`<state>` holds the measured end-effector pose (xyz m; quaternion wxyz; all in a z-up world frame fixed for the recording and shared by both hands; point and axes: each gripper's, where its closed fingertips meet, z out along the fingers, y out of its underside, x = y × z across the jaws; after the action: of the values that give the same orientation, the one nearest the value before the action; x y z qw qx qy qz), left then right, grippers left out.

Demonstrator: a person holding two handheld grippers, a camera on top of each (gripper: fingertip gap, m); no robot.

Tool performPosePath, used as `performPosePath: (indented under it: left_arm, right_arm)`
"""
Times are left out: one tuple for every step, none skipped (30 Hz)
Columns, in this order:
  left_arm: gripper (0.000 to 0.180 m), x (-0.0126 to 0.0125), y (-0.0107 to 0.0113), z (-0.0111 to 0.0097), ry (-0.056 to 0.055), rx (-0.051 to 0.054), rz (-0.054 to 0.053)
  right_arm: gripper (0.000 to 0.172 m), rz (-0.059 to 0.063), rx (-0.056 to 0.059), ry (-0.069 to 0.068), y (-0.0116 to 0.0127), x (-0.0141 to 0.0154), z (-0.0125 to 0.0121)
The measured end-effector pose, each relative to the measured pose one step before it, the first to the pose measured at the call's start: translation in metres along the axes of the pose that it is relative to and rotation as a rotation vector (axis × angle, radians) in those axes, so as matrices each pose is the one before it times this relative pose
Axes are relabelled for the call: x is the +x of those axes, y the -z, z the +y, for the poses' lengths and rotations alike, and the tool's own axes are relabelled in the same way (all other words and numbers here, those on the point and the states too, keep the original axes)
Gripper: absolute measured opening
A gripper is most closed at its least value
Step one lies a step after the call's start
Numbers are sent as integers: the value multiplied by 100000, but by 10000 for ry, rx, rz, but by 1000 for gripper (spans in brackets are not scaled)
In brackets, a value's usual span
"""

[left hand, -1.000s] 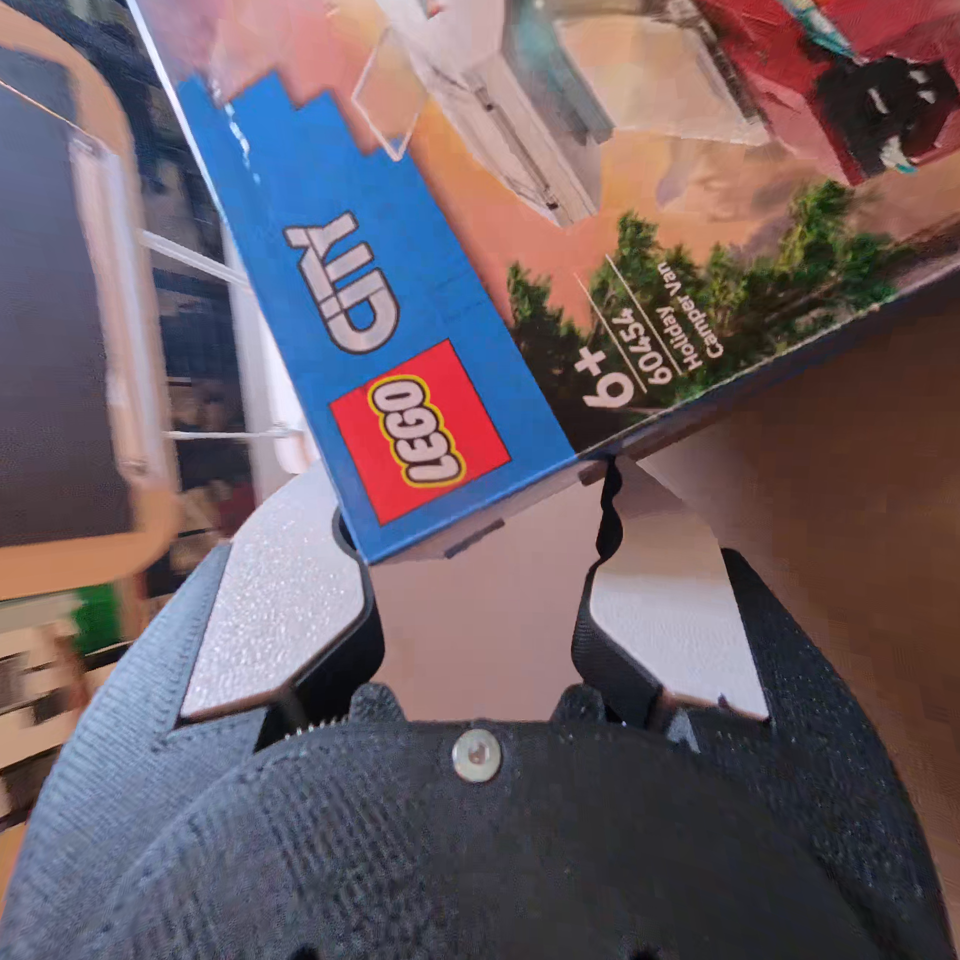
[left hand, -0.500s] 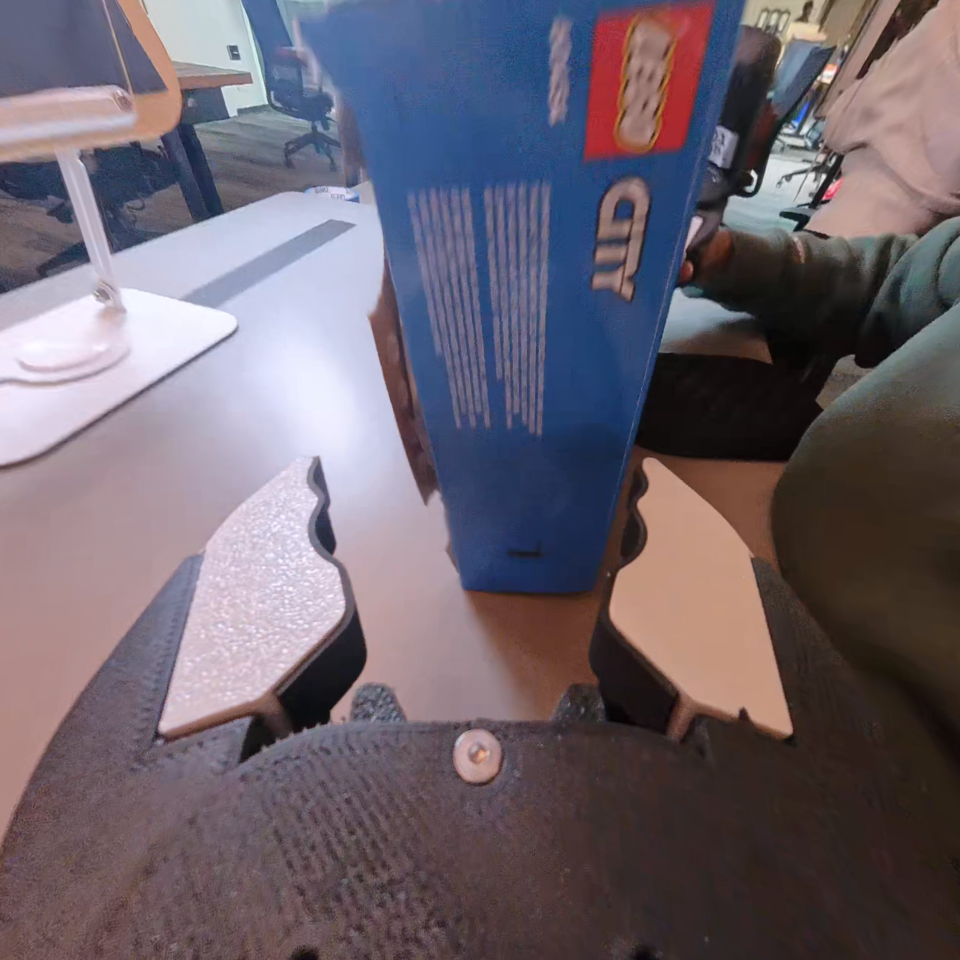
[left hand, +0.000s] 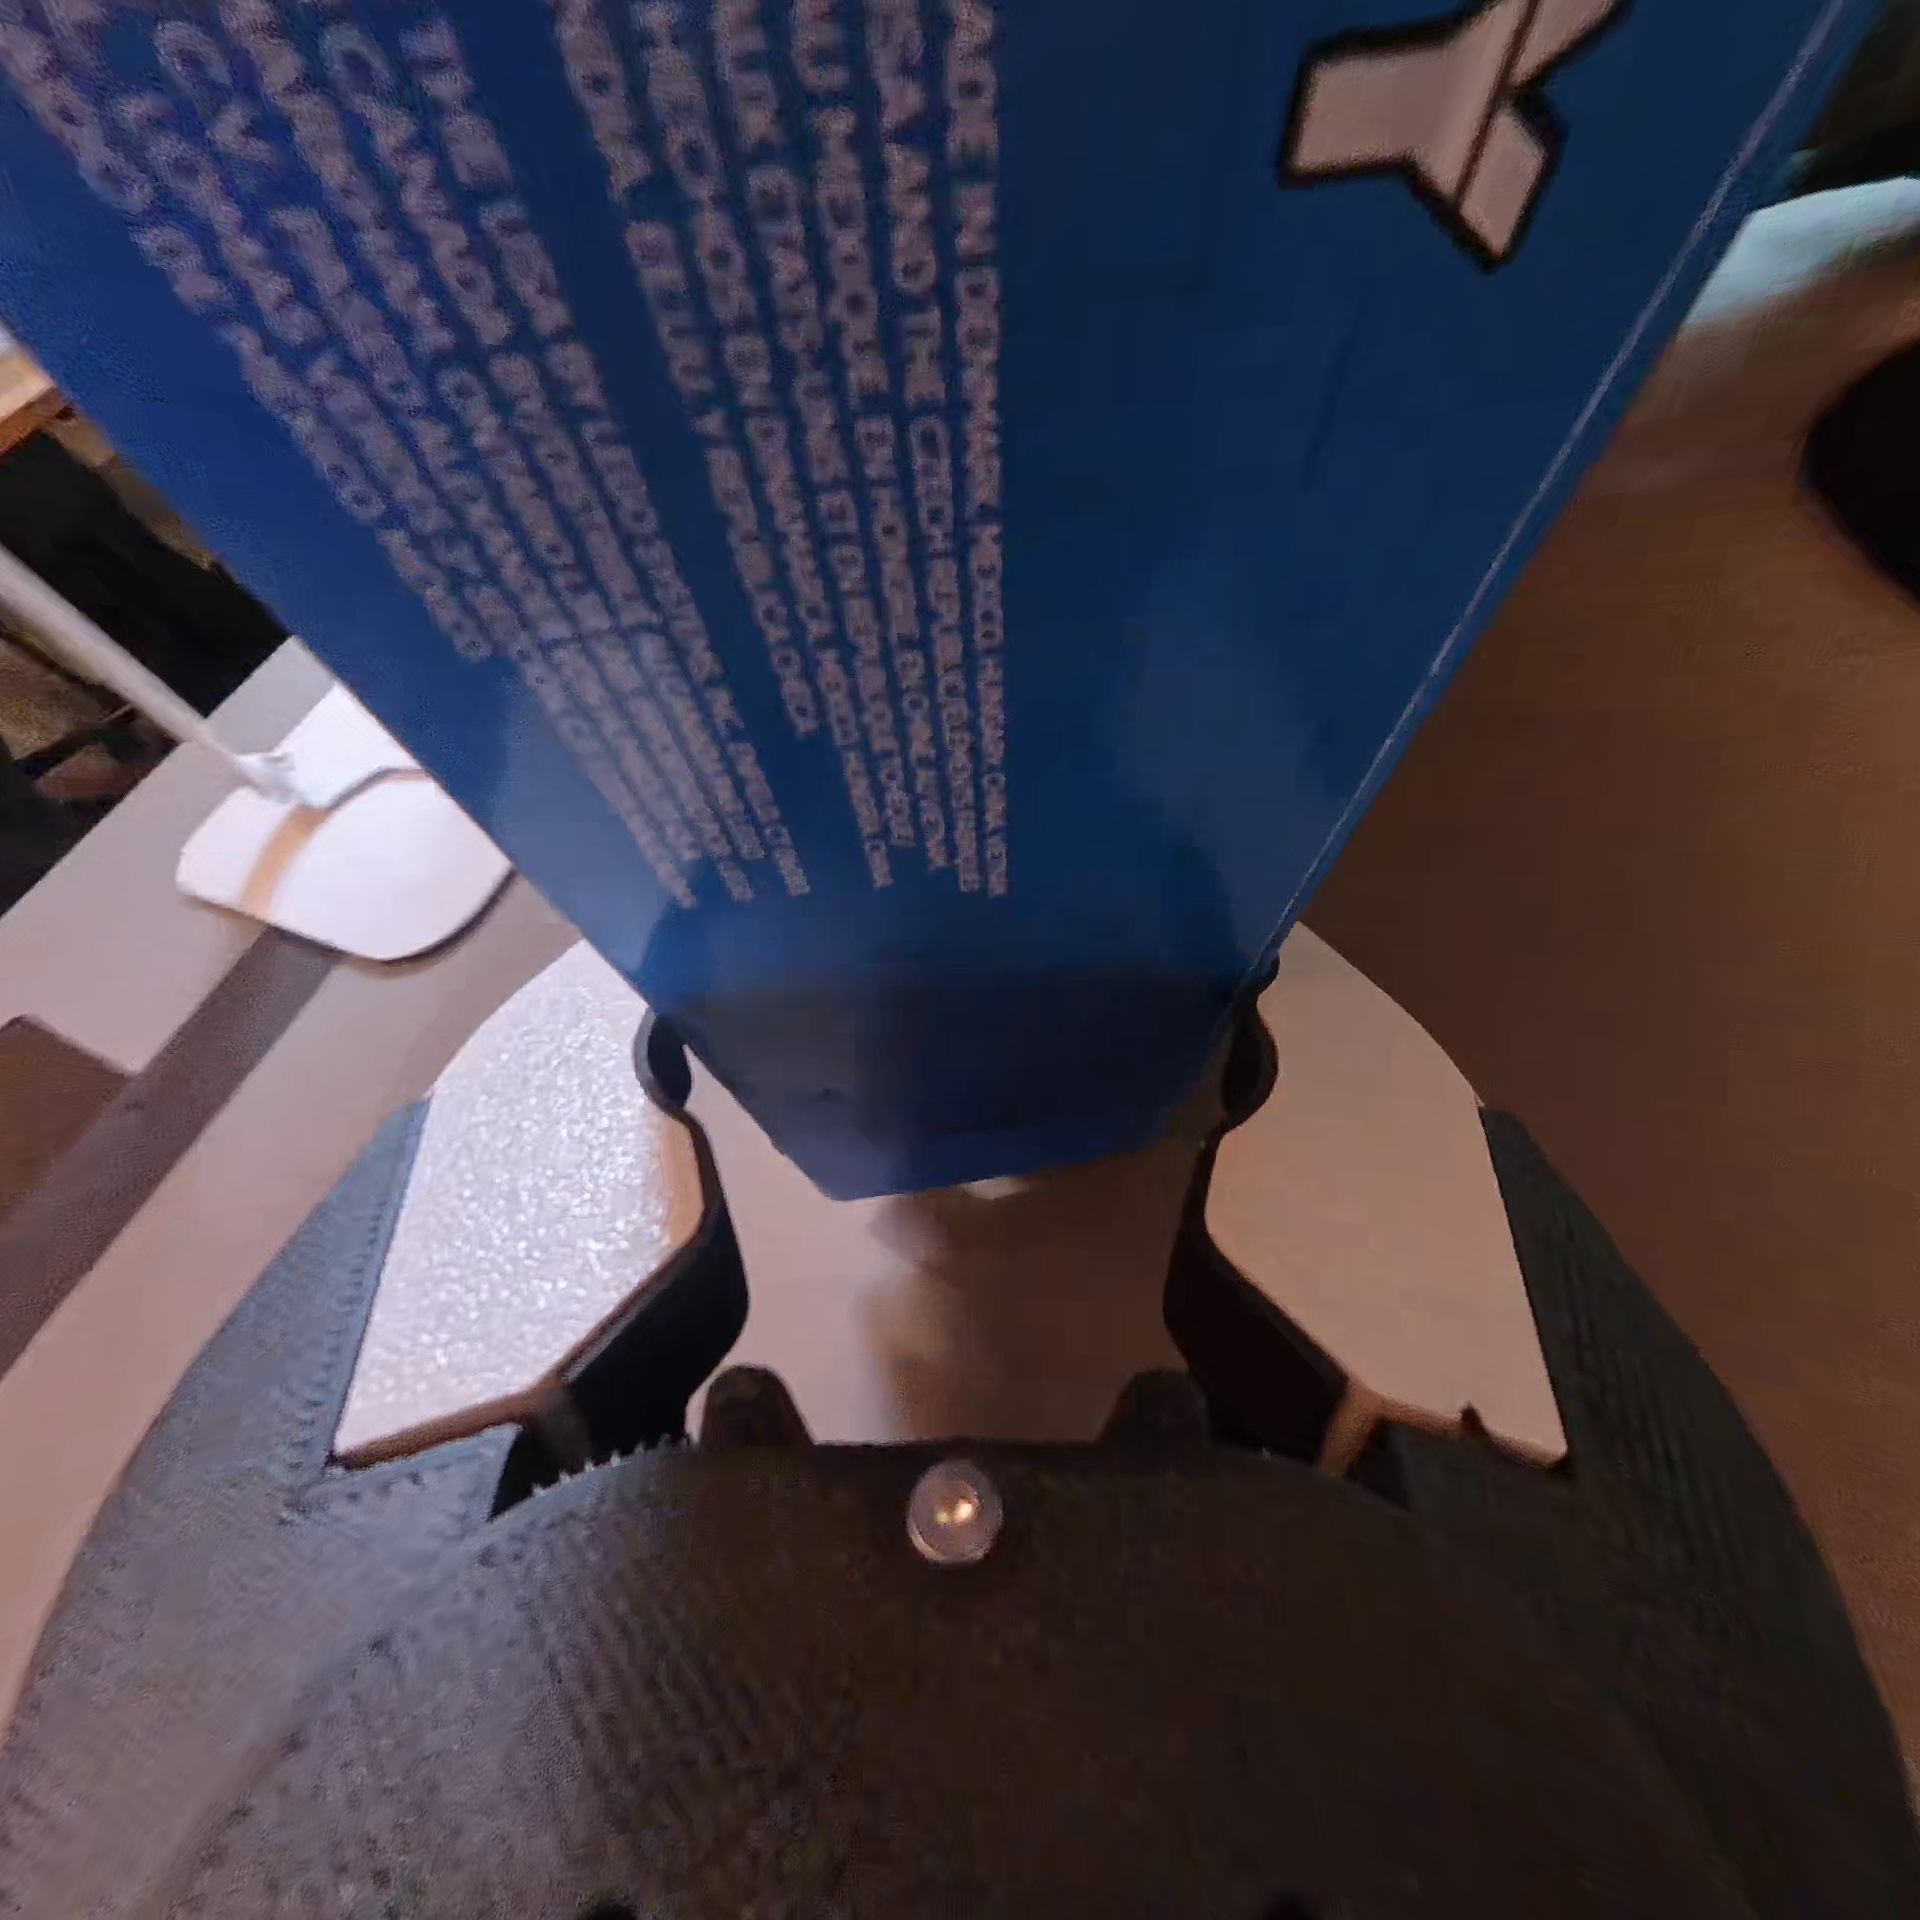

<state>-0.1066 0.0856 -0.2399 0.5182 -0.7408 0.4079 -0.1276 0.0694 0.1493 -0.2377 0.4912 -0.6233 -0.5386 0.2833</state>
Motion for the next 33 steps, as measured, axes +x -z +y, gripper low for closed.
performPosePath:
  left_arm:
    - [104, -2375, -587, 359, 217, -41, -396]
    - [106, -2413, -677, 342, 335, -1, -434]
    - [107, -2067, -769, 226, 398, 27, -232]
    - [108, -1666, -752, 154, 482, 21, -53]
    - [109, -1152, -686, -33, 576, 75, 169]
    - [109, -722, -619, -35, 599, 40, 357]
    - [110, -548, -561, -261, 407, 185, 369]
    - [112, -251, -545, -495, 140, 310, 317]
    - [115, 377, -712, -482, -14, 258, 483]
    - [119, 1024, -778, -208, -234, -29, 700]
    - [120, -99, -265, 14, -433, -153, -1]
    - [120, -182, -130, -39, -13, -158, 55]
    - [119, -54, -137, 1, 53, -78, 81]
    - [119, 25, -119, -58, -37, 76, 12]
    - [120, 20, -17, -18, 1, 96, -39]
    - [121, -126, 117, 215, 110, -107, -107]
    - [122, -144, 281, 146, 188, -14, -80]
    - [123, -182, 506, -26, 138, 152, -108]
    - [123, -189, 717, -76, 64, 167, -150]
    - [122, -248, 856, -127, -27, 154, -257]
    - [120, -140, 929, -244, -114, 199, -253]
    - [117, -111, 906, -332, -147, 183, -255]
    - [114, -81, 760, -316, -157, 109, -230]
    - [111, -77, 607, -322, -131, 79, -264]
    - [107, -2, 463, -290, -189, 66, -245]
    - [104, -15, 324, -228, -214, 18, -258]
    - [104, 147, 137, -175, -171, 4, -136]
    - [104, 433, -107, -136, -39, 8, 86]
    - [107, 495, -365, -32, 42, -43, 164]
    - [109, 246, -549, 86, -52, -135, 46]
    - [111, 74, -583, 38, -148, -92, -43]
    - [111, 121, -557, -94, -86, -9, 32]
    - [111, 227, -536, -137, 50, 41, 154]
  right_arm:
    - [116, 231, -131, -81, -1169, 1325, -147]
    - [116, 241, -108, -57, -1249, 1394, -205]
    - [116, 101, -48, -156, -1334, 1334, -223]
    - [116, -123, -22, -358, -1349, 1215, -114]
    - [116, -270, -22, -493, -1225, 1103, -100]
    - [117, -282, 21, -396, -908, 915, -251]
    - [118, -203, 55, -174, -638, 651, -333]
    - [118, -137, 46, -2, -535, 333, -251]
    - [118, -103, 47, 196, -507, 19, -154]
    - [118, 40, -29, 297, -484, -12, -31]
    - [124, 209, -95, 216, -281, 275, 77]
    - [124, 69, -22, 16, -27, 266, 34]
    - [124, -19, 22, -44, 72, 119, 33]
    - [124, 38, 20, 27, 127, 52, 52]
    - [124, 54, 40, 57, 146, -42, 28]
    - [124, 61, 40, 78, 163, -87, 15]
    - [123, 40, -13, 66, 189, -95, 36]
    - [121, -2, -50, 71, 260, -80, 64]
    - [119, -35, -50, 64, 326, -96, 74]
    - [116, -32, -32, 42, 351, -76, 71]
    - [114, 0, 12, 35, 362, -27, 34]
    - [112, 28, 44, 23, 331, 30, -9]
    - [110, 53, 56, 4, 299, 105, -39]
    - [108, 67, 89, -26, 272, 166, -142]
    - [108, 63, 120, -68, 265, 191, -216]
    - [107, 31, 140, -88, 251, 138, -279]
    - [104, -10, 145, -67, 222, 60, -283]
    - [103, -21, 115, -30, 164, -18, -233]
    - [100, -3, 78, 6, 49, -39, -167]
    - [99, 24, 38, 29, -49, -41, -87]
    - [100, 55, -6, 47, -87, 10, 11]
    - [99, 54, 0, 53, -64, 43, 25]
    - [98, 28, 13, 24, -15, 51, 2]
